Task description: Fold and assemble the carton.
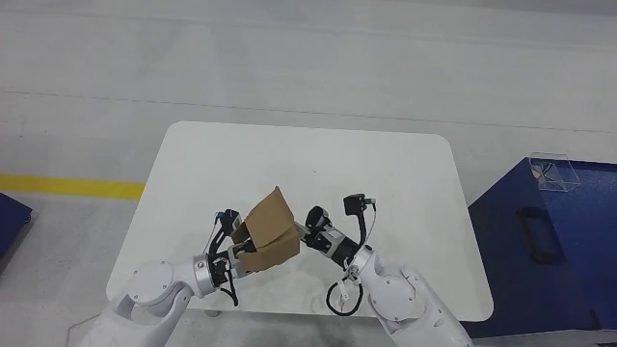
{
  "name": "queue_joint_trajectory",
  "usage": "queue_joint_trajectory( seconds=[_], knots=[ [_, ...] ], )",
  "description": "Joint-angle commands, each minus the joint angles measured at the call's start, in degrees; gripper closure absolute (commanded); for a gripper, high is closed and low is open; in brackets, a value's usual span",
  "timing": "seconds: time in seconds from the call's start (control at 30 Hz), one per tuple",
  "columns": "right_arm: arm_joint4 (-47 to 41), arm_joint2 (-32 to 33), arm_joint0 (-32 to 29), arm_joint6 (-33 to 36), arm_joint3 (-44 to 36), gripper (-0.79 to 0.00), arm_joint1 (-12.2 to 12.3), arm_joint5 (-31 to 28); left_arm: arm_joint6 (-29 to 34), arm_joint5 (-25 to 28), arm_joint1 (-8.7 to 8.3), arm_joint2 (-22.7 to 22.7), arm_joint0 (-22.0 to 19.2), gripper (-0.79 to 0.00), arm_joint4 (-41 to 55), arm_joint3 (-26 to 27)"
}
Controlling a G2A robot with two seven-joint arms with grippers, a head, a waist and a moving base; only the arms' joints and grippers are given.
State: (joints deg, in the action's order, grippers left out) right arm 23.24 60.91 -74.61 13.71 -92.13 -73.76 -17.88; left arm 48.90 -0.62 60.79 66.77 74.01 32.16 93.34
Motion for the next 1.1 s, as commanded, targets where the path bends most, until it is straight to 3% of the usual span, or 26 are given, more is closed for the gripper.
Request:
queue_joint_trajectory(
  seconds=[0.0,0.77,1.07],
  knots=[
    [0.02,-0.18,0.19,-0.03,0.23,-0.785,-0.07,-0.01,0.0,0.02,0.04,0.0,-0.03,0.0,0.1,-0.05],
    [2.19,-0.22,0.8,-0.96,1.18,-0.785,-0.44,2.05,0.21,-0.08,0.34,0.25,-0.18,0.0,0.23,-0.27],
    [-0.06,0.75,-0.06,-3.33,0.8,-0.785,-0.54,-0.56,0.96,0.34,0.54,0.13,-0.21,0.0,1.54,-0.5]
  ],
)
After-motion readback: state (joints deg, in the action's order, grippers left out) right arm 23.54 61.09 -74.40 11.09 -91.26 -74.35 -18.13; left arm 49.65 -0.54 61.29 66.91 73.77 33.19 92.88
